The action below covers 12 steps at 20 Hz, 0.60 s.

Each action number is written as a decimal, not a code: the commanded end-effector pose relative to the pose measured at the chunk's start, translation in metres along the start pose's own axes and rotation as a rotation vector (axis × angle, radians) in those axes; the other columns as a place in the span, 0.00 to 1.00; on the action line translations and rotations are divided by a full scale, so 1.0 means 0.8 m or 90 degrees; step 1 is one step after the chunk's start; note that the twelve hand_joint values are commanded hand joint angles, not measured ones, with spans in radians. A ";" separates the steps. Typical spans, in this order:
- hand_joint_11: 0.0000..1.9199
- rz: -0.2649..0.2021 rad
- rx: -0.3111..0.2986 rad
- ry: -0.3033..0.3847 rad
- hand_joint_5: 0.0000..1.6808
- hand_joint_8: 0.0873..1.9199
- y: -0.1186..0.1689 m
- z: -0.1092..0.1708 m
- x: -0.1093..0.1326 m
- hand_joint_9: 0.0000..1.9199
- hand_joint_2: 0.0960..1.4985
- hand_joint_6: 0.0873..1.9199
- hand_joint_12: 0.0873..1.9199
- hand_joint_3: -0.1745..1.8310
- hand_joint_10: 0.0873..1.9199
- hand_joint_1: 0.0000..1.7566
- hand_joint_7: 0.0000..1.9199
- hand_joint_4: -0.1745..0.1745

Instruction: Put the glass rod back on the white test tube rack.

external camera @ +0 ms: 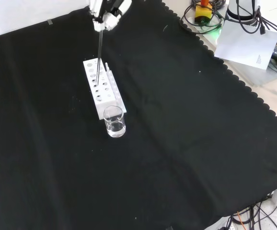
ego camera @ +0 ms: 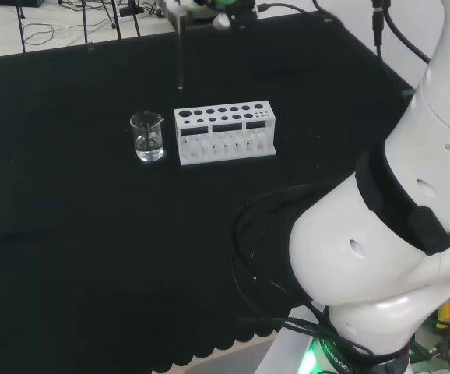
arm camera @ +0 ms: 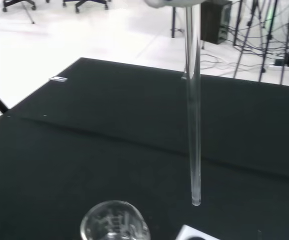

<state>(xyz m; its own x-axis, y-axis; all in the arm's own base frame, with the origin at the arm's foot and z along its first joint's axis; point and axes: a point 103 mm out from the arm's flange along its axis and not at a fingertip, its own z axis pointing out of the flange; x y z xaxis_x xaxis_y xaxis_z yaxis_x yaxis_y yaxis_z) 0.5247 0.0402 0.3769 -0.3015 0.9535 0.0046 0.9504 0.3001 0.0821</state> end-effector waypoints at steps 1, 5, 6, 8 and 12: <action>0.82 0.031 0.001 0.003 0.73 0.38 -0.025 0.005 -0.031 0.81 0.70 0.17 0.36 0.00 0.39 0.75 0.67 0.00; 0.82 0.058 0.010 -0.002 0.73 0.38 -0.040 0.014 -0.041 0.81 0.70 0.17 0.36 0.00 0.39 0.75 0.67 0.00; 0.82 0.064 0.013 -0.002 0.73 0.38 -0.043 0.016 -0.043 0.81 0.70 0.17 0.36 0.00 0.39 0.75 0.67 0.00; 0.82 0.075 0.018 -0.003 0.73 0.38 -0.051 0.020 -0.048 0.81 0.70 0.17 0.36 0.00 0.39 0.75 0.67 0.00; 0.82 0.089 0.026 -0.009 0.73 0.38 -0.061 0.026 -0.053 0.81 0.70 0.17 0.36 0.00 0.39 0.75 0.67 0.00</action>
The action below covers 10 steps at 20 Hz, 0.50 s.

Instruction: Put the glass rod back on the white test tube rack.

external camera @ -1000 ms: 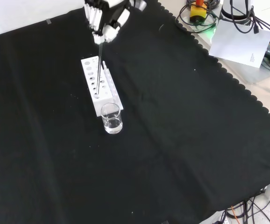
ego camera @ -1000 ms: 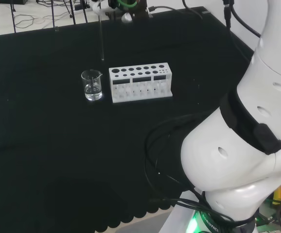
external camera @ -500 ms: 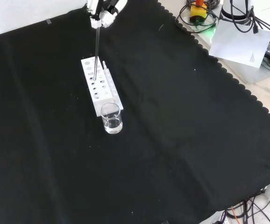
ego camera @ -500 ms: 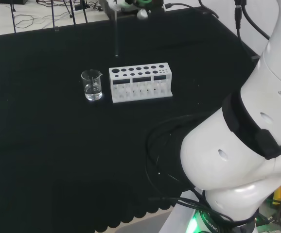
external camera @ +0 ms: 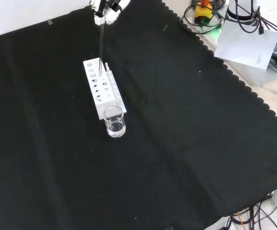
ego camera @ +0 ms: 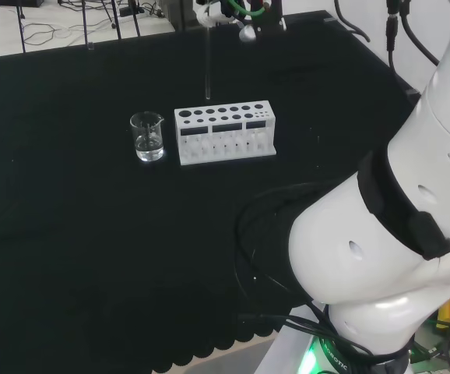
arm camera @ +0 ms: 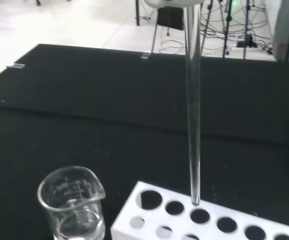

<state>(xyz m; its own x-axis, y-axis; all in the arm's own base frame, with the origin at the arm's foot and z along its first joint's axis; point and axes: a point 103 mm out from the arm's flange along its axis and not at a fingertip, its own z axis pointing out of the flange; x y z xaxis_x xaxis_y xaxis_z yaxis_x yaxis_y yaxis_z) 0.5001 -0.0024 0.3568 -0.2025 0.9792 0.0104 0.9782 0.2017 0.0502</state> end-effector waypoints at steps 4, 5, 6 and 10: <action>0.82 0.026 0.011 -0.011 0.73 0.38 -0.018 0.008 -0.012 0.81 0.70 0.17 0.36 0.00 0.39 0.75 0.67 0.00; 0.82 0.027 0.012 -0.012 0.73 0.38 -0.020 0.010 -0.011 0.81 0.70 0.17 0.36 0.00 0.39 0.75 0.67 0.00; 0.82 0.031 0.017 -0.014 0.73 0.38 -0.022 0.007 -0.014 0.81 0.70 0.17 0.36 0.00 0.39 0.75 0.67 0.00; 0.82 0.041 0.022 -0.009 0.73 0.38 -0.027 0.020 -0.017 0.81 0.70 0.17 0.36 0.00 0.39 0.75 0.67 0.00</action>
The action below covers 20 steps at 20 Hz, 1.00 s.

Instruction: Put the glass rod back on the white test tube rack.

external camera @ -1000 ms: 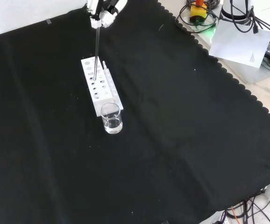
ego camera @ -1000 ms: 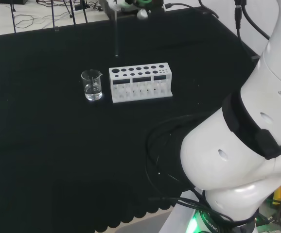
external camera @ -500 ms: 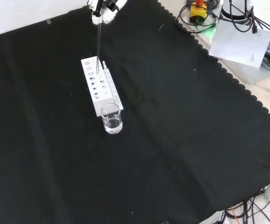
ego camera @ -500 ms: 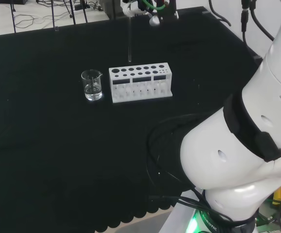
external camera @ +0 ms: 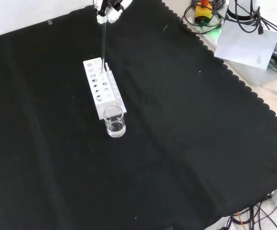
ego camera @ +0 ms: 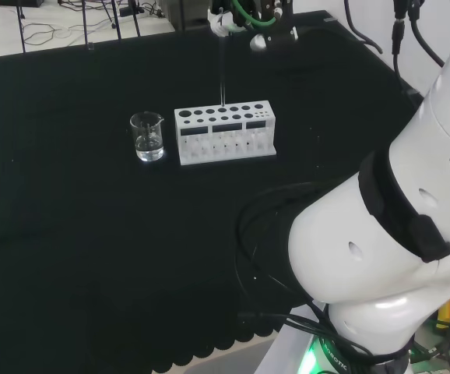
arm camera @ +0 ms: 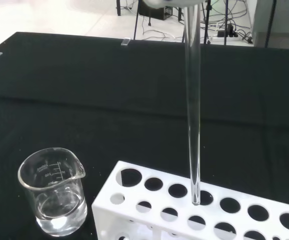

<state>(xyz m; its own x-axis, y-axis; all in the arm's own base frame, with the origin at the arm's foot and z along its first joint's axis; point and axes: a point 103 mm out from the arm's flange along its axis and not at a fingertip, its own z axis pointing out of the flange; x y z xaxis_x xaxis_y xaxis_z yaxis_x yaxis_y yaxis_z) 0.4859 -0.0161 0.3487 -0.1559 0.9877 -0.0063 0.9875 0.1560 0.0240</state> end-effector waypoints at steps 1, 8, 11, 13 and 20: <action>0.82 0.011 0.006 0.006 0.73 0.38 -0.004 0.015 -0.003 0.81 0.70 0.17 0.36 0.00 0.39 0.75 0.67 0.00; 0.82 0.005 0.009 0.013 0.73 0.38 -0.002 0.021 0.003 0.81 0.70 0.17 0.36 0.00 0.39 0.75 0.67 0.00; 0.82 0.009 0.009 0.005 0.73 0.38 -0.002 0.023 0.003 0.81 0.70 0.17 0.36 0.00 0.39 0.75 0.67 0.00; 0.82 0.013 0.012 0.006 0.73 0.38 0.000 0.024 0.000 0.81 0.70 0.17 0.36 0.00 0.39 0.75 0.67 0.00; 0.82 0.011 0.020 0.002 0.73 0.38 0.001 0.034 -0.005 0.81 0.70 0.17 0.36 0.00 0.39 0.75 0.67 0.00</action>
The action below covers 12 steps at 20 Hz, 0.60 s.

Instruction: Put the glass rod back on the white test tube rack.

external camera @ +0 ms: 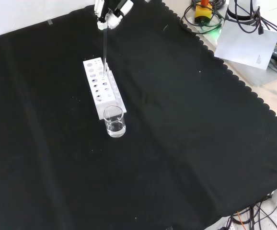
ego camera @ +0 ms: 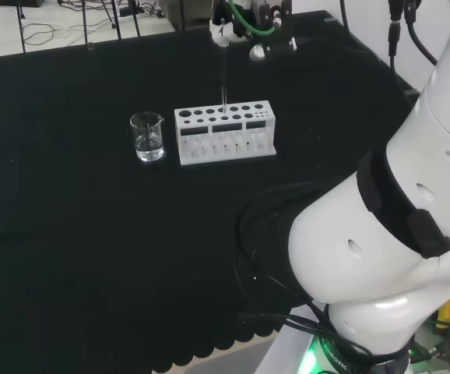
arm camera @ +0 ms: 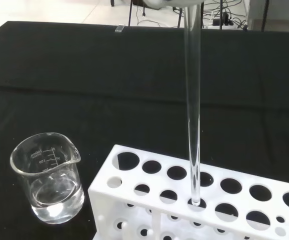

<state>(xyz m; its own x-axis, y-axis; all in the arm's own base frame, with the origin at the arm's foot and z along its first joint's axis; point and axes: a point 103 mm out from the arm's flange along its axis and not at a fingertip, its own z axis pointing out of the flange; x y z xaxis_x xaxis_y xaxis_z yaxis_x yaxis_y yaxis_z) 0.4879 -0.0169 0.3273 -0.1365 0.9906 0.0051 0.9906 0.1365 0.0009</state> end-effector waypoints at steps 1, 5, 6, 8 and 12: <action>0.82 -0.002 0.006 -0.004 0.73 0.38 0.001 0.008 -0.003 0.81 0.70 0.17 0.36 0.00 0.39 0.75 0.67 0.00; 0.82 0.002 0.006 0.011 0.73 0.38 0.004 0.017 0.002 0.81 0.70 0.17 0.36 0.00 0.39 0.75 0.67 0.00; 0.82 0.002 0.006 0.011 0.73 0.38 0.005 0.017 0.002 0.81 0.70 0.17 0.36 0.00 0.39 0.75 0.67 0.00; 0.82 -0.001 0.007 0.008 0.73 0.38 0.007 0.017 0.005 0.81 0.70 0.17 0.36 0.00 0.39 0.75 0.67 0.00; 0.82 -0.005 0.018 0.003 0.73 0.38 0.011 0.028 0.008 0.81 0.70 0.17 0.36 0.00 0.39 0.75 0.67 0.00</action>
<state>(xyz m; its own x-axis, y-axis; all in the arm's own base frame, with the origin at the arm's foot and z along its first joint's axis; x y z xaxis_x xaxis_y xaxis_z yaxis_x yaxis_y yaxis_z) 0.4939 -0.0110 0.3112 -0.1397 0.9901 0.0164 0.9900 0.1399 -0.0149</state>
